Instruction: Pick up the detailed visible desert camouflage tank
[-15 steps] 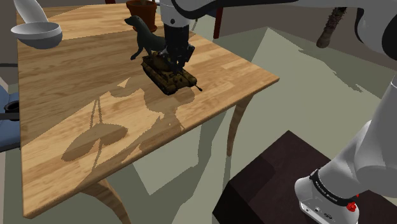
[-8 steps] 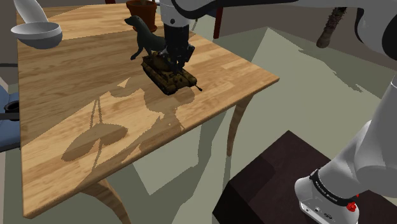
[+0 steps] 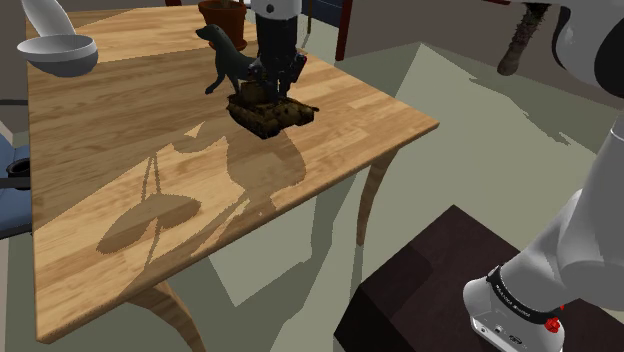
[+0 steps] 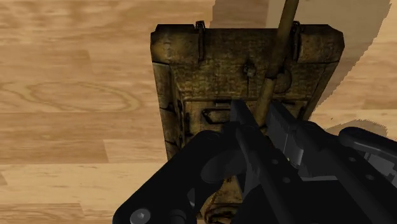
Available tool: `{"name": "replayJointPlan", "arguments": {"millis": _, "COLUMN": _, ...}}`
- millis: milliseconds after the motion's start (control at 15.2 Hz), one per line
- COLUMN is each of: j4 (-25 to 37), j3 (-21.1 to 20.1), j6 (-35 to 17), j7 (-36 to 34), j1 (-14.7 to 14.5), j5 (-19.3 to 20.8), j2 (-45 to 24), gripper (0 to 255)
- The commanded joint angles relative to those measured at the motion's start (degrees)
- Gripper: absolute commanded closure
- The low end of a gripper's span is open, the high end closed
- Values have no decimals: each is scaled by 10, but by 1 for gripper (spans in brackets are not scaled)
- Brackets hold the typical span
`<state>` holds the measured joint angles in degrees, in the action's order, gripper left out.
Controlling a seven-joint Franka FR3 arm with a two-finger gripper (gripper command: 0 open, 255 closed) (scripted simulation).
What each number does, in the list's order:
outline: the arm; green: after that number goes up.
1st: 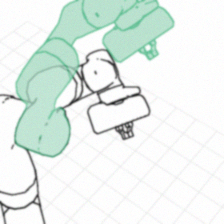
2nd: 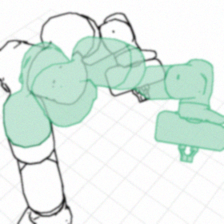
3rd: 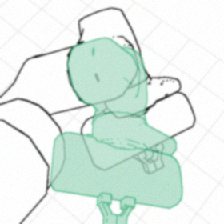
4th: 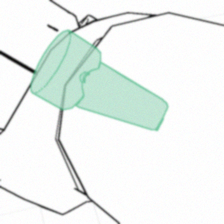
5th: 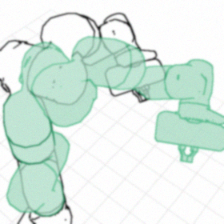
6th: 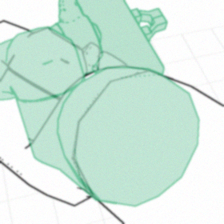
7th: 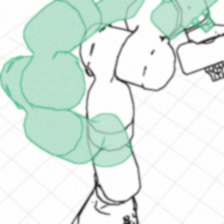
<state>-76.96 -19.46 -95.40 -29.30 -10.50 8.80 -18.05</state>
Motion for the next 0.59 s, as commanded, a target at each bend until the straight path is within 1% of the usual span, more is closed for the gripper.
{"name": "replayJointPlan", "arguments": {"millis": 0, "j4": 19, "j3": 0, "j6": 16, "j7": 1, "j1": -2, "j5": 1, "j2": -2, "gripper": 255}}
{"name": "replayJointPlan", "arguments": {"millis": 396, "j4": 92, "j3": -1, "j6": 72, "j7": 2, "j1": -11, "j5": 6, "j2": -19, "gripper": 255}}
{"name": "replayJointPlan", "arguments": {"millis": 528, "j4": 93, "j3": -1, "j6": 73, "j7": 2, "j1": -11, "j5": 7, "j2": -19, "gripper": 255}}
